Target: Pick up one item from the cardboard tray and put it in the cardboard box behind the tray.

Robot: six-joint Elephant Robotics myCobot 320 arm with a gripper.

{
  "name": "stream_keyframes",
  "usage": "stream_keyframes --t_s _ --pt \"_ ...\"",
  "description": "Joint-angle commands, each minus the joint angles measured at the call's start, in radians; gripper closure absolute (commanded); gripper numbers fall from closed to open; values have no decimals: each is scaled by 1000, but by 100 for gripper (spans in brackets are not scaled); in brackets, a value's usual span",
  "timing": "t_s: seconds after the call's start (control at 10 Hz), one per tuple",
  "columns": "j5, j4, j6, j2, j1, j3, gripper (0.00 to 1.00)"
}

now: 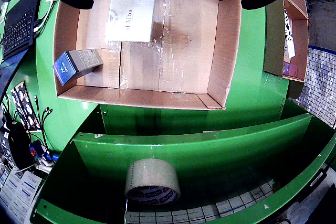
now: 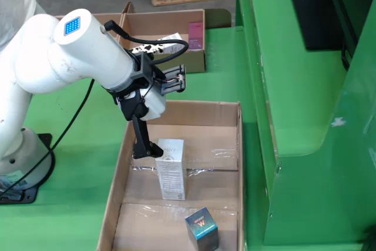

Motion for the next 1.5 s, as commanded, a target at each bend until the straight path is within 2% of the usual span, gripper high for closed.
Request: stream_keyframes --t_s 0.0,1.4 --pt "4 11 -5 23 -9 21 0" --pt "18 46 -15 10 -57 21 0"
